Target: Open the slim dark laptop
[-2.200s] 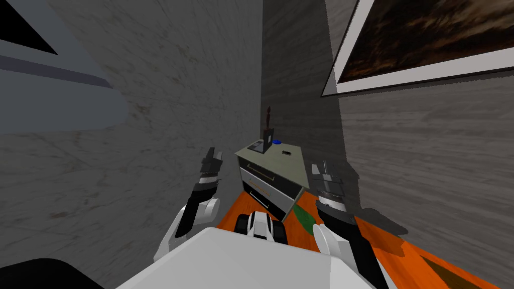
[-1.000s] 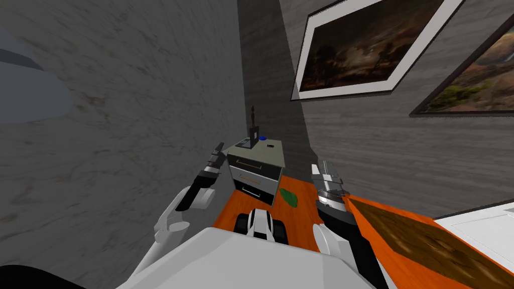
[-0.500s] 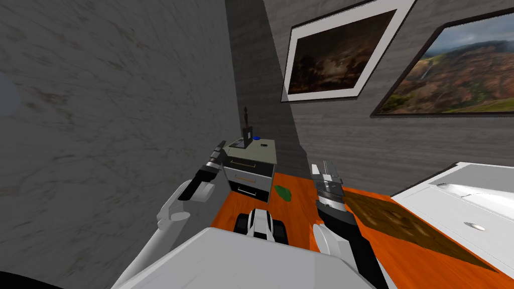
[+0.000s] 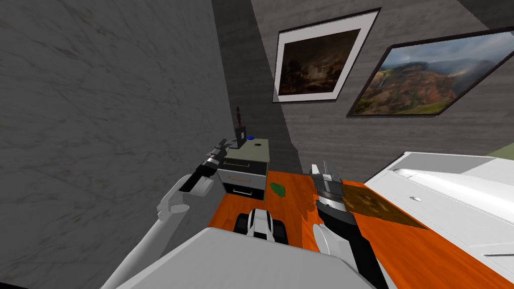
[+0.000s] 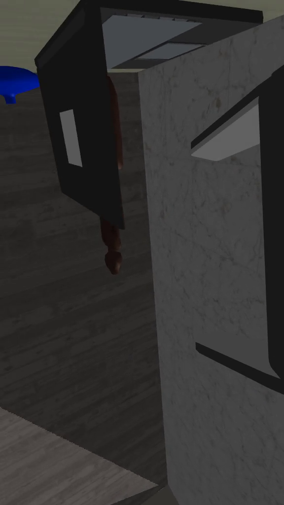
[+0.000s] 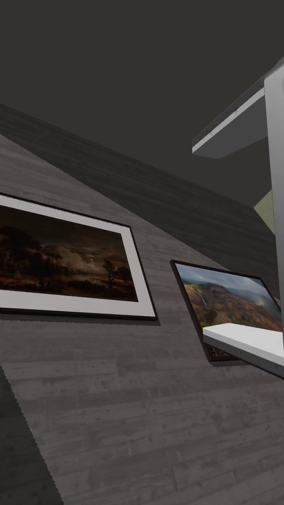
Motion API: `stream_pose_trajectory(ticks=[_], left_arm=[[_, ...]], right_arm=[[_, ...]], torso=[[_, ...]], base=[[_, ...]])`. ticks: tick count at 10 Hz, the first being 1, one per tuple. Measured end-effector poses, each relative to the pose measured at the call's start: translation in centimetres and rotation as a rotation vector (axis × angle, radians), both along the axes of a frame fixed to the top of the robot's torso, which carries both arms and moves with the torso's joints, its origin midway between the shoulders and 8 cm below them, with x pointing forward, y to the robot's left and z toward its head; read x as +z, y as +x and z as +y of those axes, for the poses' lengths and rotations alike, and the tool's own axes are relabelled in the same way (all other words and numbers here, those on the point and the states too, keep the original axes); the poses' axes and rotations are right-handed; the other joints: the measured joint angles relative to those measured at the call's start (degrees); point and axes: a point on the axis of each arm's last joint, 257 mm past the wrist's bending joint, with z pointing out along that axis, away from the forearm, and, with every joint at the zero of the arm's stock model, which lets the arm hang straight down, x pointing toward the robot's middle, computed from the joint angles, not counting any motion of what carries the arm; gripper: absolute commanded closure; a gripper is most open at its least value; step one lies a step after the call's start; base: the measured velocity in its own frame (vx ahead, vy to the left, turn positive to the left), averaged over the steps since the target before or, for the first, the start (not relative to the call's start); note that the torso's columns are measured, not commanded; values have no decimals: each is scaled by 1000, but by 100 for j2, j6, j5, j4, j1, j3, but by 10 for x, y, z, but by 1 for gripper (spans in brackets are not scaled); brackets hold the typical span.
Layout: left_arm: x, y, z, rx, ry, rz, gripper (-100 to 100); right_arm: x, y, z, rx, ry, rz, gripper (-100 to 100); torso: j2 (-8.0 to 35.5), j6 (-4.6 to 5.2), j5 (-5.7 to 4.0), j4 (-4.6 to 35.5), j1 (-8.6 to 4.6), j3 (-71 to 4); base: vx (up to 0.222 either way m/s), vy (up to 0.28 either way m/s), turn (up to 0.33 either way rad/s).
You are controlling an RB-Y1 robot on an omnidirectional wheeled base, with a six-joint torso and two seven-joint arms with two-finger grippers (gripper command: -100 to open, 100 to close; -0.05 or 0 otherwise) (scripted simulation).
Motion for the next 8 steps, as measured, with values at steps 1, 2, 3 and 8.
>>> stream_pose_trajectory(ticks=[1, 2, 3, 8], left_arm=[[0, 3, 2, 4, 2, 12, -100], [0, 8, 4, 10, 8, 26, -100], [2, 14, 9, 17, 19, 40, -100], [0, 29, 28, 64, 45, 110, -100]], right_arm=[[0, 0, 0, 0, 0, 0, 0], [0, 0, 0, 0, 0, 0, 0], [0, 0, 0, 0, 0, 0, 0], [0, 0, 0, 0, 0, 0, 0]], torso=[[-2, -3, 1, -1, 2, -1], [-2, 1, -1, -1, -3, -1], [-1, -4, -2, 0, -6, -1], [1, -3, 0, 0, 0, 0]], base=[[-7, -33, -182], [-7, -42, -336], [0, -37, 15], [10, -25, -120]])
